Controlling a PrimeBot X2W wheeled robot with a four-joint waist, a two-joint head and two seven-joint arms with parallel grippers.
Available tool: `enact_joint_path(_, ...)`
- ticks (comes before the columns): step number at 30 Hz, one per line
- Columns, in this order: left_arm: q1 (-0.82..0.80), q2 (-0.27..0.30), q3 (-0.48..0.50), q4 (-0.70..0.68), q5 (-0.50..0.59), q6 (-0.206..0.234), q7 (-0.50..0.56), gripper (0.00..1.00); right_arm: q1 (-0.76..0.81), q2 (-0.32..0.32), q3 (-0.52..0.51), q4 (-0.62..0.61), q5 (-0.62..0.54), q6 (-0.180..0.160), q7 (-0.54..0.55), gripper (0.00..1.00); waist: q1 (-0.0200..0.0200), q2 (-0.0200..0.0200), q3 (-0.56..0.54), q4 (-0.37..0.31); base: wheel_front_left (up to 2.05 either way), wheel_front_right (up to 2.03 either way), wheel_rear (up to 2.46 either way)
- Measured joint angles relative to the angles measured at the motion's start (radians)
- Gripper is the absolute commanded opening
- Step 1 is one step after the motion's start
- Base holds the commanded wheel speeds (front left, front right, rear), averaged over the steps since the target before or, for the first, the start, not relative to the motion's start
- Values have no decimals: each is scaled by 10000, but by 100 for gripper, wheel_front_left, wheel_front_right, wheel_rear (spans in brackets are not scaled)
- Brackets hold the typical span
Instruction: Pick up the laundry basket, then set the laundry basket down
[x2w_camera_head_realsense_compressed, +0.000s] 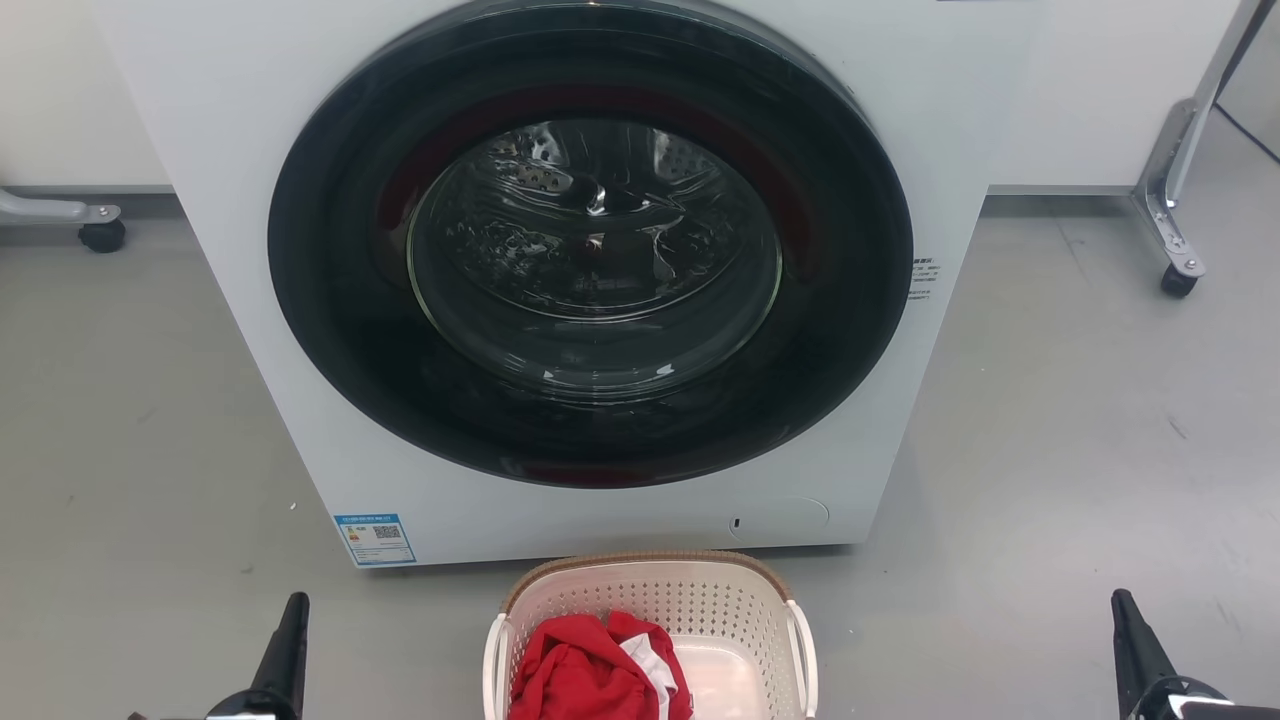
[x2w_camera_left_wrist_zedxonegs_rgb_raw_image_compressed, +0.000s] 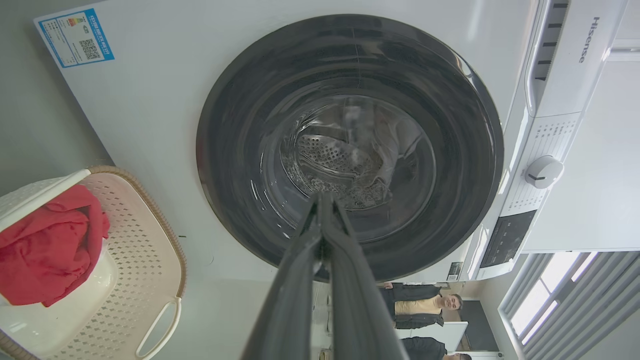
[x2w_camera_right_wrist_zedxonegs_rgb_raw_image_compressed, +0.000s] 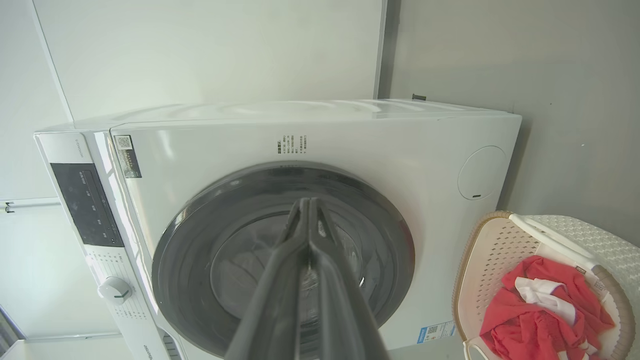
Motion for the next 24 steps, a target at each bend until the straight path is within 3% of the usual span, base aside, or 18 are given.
enact_joint_path(24,-35,-25,12,13,-163,-54,6,0,-90,15,-23,8,48,27,13,0,1,0,0,0,0,0,0)
